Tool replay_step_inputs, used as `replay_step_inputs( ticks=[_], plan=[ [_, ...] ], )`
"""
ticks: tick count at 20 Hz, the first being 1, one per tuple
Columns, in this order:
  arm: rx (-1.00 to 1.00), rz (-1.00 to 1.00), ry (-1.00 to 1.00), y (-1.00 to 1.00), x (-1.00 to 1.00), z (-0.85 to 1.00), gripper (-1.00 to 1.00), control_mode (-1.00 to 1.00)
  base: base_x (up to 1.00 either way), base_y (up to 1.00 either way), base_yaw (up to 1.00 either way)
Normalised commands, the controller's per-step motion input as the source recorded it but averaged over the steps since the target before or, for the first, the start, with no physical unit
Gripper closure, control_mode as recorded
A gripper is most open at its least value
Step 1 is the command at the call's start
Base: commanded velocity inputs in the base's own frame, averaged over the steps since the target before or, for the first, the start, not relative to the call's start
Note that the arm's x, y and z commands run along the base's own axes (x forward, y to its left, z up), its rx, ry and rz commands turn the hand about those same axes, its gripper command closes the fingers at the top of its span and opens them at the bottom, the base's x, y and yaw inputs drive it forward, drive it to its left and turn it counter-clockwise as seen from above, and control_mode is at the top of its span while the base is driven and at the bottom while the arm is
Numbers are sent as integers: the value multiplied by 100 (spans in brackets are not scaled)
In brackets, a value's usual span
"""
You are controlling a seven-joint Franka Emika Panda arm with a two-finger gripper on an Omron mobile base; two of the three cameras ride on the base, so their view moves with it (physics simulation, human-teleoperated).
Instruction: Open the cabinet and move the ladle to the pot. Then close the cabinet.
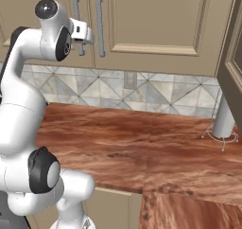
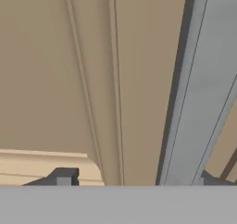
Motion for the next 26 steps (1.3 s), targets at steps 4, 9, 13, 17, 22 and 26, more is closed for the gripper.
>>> replay_step_inputs(
  ticks=[4, 9, 13, 17, 22, 26],
  plan=[
    [8, 1, -5, 30, 42, -27, 100, -100, 0, 0, 0],
    [6, 0, -10, 28, 16, -13, 100, -100, 0, 0, 0],
    [6, 0, -13, 18, 2, -4, 100, -100, 0, 0, 0],
    [8, 11, 1, 37, -27, 1, 100, -100, 0, 0, 0],
    [7, 32, 17, 69, -34, 9, 100, -100, 0, 0, 0],
    [3, 34, 9, 83, -61, 7, 100, -100, 0, 0, 0]
  ],
)
